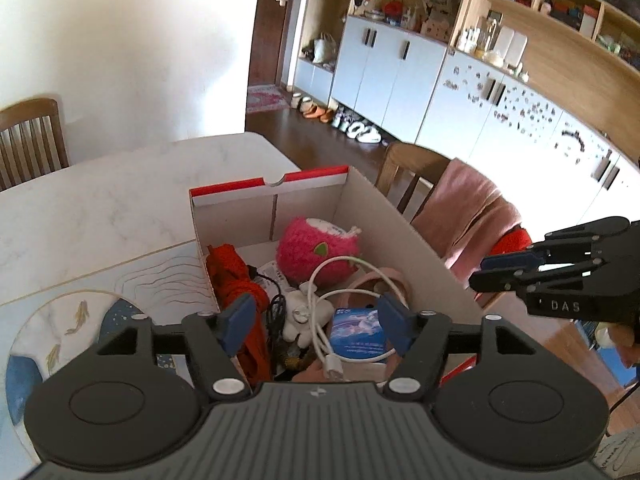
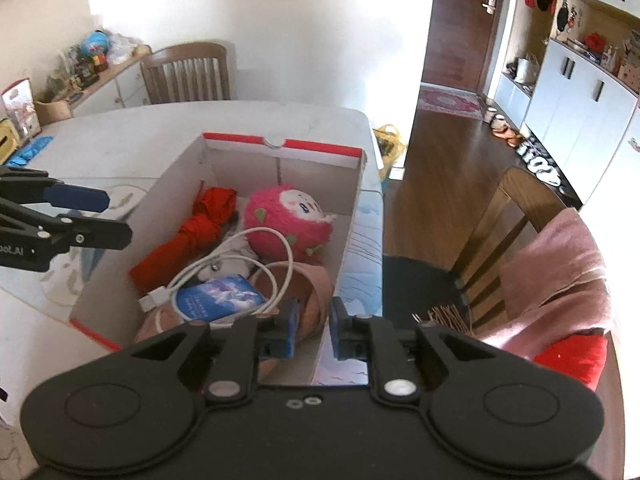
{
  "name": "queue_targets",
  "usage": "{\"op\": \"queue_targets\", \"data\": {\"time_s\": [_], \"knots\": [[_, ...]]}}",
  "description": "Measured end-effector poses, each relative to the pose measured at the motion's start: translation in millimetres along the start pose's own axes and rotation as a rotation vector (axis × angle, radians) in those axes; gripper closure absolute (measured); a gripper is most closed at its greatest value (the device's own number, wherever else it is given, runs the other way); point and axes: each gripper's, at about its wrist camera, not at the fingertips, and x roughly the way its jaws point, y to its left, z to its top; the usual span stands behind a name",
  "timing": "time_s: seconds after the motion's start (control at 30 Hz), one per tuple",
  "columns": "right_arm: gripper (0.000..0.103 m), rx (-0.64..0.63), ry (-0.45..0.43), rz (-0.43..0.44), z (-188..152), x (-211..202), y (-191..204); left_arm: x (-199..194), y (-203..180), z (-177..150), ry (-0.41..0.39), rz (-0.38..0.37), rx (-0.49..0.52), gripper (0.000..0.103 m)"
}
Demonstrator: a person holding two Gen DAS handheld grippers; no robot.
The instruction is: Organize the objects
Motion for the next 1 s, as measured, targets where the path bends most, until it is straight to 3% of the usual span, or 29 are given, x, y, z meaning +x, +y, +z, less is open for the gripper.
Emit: {"op": "queue_targets", "data": {"time_s": [0.47, 0.53, 0.6, 0.93, 1.0], "knots": [[0.041, -0.067, -0.117, 0.083, -22, -37, 8, -27, -17, -22, -0.095, 0.050, -0.030, 0.019], [0.039, -0.072, -0.130, 0.095, -24, -40, 11, -31, -16, -24, -0.106, 0.060, -0.024, 0.014], [0.033, -0.067, -0.149, 0.106, -25, -43, 14, -35, -16, -26, -0.118, 0.061, -0.023, 0.000], [0.002, -0.030, -0.243, 0.120, -28, -54, 40, -47, -4, -35, -0.129, 0.046, 0.001, 0.000], [0.001, -0.036, -0.258, 0.116, -30, -56, 47, -50, -3, -37, -0.129, 0.036, 0.008, 0.000]]}}
